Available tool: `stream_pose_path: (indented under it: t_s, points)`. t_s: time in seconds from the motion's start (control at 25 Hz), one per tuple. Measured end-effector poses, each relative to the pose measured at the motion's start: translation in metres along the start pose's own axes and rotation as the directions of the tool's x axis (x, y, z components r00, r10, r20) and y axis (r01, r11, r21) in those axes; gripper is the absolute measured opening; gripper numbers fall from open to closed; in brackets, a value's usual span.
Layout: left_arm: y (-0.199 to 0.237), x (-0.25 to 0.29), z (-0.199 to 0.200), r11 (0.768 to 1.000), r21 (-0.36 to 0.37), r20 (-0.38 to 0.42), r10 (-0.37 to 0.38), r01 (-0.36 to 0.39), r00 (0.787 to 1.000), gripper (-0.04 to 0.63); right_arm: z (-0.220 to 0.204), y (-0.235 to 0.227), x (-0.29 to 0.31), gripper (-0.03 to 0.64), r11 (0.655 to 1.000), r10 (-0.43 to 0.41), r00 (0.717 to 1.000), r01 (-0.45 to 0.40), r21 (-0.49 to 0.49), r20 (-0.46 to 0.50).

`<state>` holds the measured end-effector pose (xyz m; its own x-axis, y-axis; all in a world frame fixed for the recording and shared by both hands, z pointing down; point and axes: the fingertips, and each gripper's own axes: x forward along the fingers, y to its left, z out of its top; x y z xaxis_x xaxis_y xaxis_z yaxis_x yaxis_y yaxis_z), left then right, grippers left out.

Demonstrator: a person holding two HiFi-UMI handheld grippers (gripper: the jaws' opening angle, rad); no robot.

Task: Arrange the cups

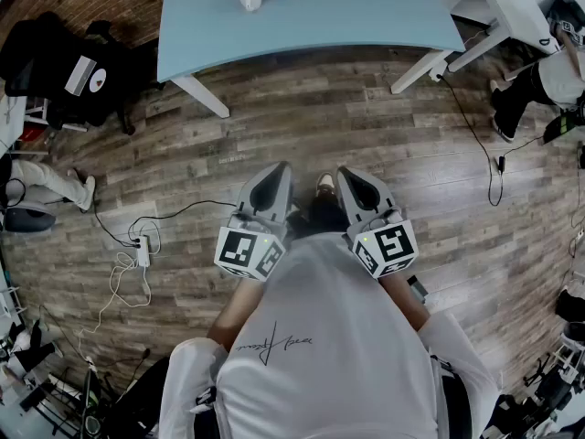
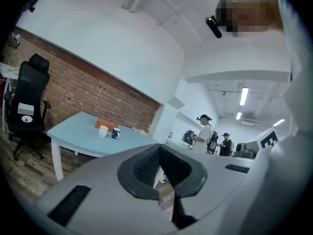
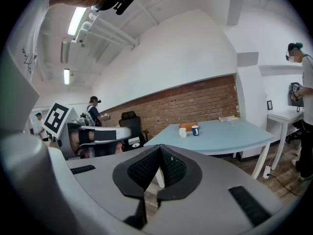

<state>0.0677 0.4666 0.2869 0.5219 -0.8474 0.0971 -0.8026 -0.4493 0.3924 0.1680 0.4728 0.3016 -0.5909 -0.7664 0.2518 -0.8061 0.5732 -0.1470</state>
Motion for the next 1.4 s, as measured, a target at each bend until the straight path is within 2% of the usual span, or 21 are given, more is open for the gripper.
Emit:
stream_pose_path:
  t_s: [0.4, 0.6, 0.76, 1.0, 1.4]
  points:
    - [0.001, 0.027, 0.006, 1.0, 0.006, -0.003, 0.018, -0.018, 1.0, 0.008, 0.013, -0.024, 0.017, 0.019, 0.999, 0.043, 0.999, -0.043, 0.0, 0.012]
    - [-0.001, 0.051, 0.017, 1.0, 0.015, 0.016, 0.022, -0.022, 1.0, 0.009, 0.022, -0.042, 0.031, 0.021, 0.995, 0.082, 0.997, -0.082, 0.047, 0.015]
    - [0.003, 0.07, 0.023, 0.999, 0.02, 0.022, 0.033, -0.033, 0.999, 0.008, 0.034, -0.057, 0.046, 0.021, 0.995, 0.094, 0.995, -0.096, 0.041, 0.032]
    - [-0.008, 0.104, 0.021, 0.999, 0.048, 0.007, 0.014, -0.014, 1.0, 0.009, 0.04, -0.075, 0.064, 0.021, 0.99, 0.135, 0.99, -0.137, 0.044, 0.041]
    - [-0.005, 0.129, 0.027, 0.996, 0.028, 0.049, 0.08, -0.082, 0.996, 0.009, 0.048, -0.102, 0.077, 0.023, 0.986, 0.16, 0.986, -0.161, 0.043, 0.042]
